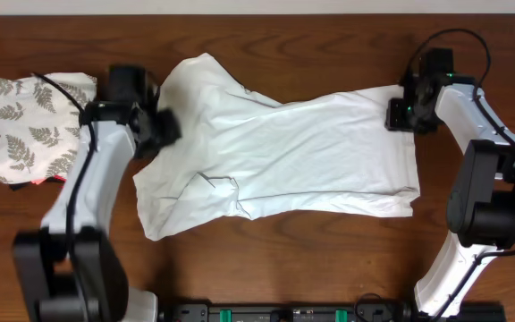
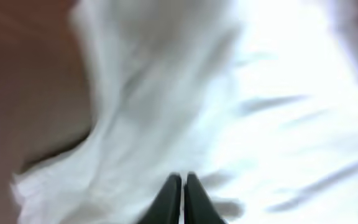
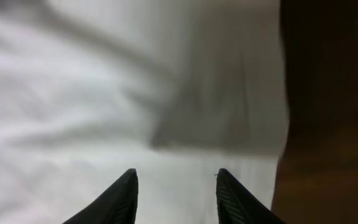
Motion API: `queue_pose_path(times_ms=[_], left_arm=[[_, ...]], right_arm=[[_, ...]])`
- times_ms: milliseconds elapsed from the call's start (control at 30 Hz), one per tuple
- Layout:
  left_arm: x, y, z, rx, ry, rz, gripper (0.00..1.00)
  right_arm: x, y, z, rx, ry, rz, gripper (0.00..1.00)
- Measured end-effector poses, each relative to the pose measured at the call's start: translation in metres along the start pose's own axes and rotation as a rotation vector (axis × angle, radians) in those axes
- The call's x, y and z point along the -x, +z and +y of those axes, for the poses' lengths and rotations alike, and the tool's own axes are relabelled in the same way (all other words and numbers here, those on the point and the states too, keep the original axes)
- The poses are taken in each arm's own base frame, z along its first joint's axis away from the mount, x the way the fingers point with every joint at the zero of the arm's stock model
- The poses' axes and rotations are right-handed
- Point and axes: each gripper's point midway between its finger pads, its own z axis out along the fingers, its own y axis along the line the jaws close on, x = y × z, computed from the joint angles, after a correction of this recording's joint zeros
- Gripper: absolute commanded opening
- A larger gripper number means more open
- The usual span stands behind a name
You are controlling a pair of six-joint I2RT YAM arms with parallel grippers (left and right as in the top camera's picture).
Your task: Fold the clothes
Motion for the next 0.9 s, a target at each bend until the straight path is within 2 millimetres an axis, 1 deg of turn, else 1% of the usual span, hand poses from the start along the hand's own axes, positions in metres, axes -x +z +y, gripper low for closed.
queue_pose_path(times_ms=[33, 100, 133, 200, 267, 300, 400, 500, 567, 700, 800, 900], left_arm=[[0.012, -0.007, -0.020, -0.041, 0.050, -0.066, 0.06], [0.022, -0.011, -0.048, -0.093, 0.122, -0.130, 0.06], [0.023, -0.011, -0.063, -0.119, 0.160, -0.149, 0.06], [0.017, -0.002, -0.087, -0.154, 0.219, -0.150, 0.06], [0.009, 0.009, -0.102, -0.176, 0.260, -0.136, 0.06], [0.003, 0.019, -0.109, -0.182, 0.278, -0.115, 0.06], [-0.009, 0.046, -0.115, -0.181, 0.302, -0.070, 0.06], [-0.022, 0.077, -0.115, -0.168, 0.314, -0.018, 0.06], [-0.027, 0.090, -0.116, -0.167, 0.321, -0.005, 0.06], [-0.032, 0.107, -0.120, -0.172, 0.332, 0.003, 0.06], [-0.035, 0.114, -0.122, -0.174, 0.338, 0.008, 0.06], [-0.040, 0.120, -0.119, -0.166, 0.337, 0.026, 0.06]], right_arm=[[0.011, -0.002, 0.002, 0.009, -0.006, -0.041, 0.44], [0.033, -0.006, 0.004, 0.018, -0.018, -0.122, 0.49], [0.042, -0.008, 0.005, 0.022, -0.024, -0.160, 0.51], [0.059, -0.011, 0.007, 0.029, -0.039, -0.225, 0.52], [0.069, -0.014, 0.008, 0.032, -0.046, -0.266, 0.52], [0.073, -0.015, 0.008, 0.034, -0.049, -0.286, 0.52], [0.083, -0.013, 0.008, 0.035, -0.054, -0.322, 0.52], [0.088, 0.001, 0.007, 0.037, -0.056, -0.337, 0.52], [0.087, 0.014, 0.004, 0.037, -0.054, -0.331, 0.53], [0.083, 0.037, -0.003, 0.030, -0.044, -0.311, 0.56], [0.083, 0.043, -0.008, 0.024, -0.039, -0.315, 0.56], [0.081, 0.047, -0.011, 0.021, -0.033, -0.306, 0.56]])
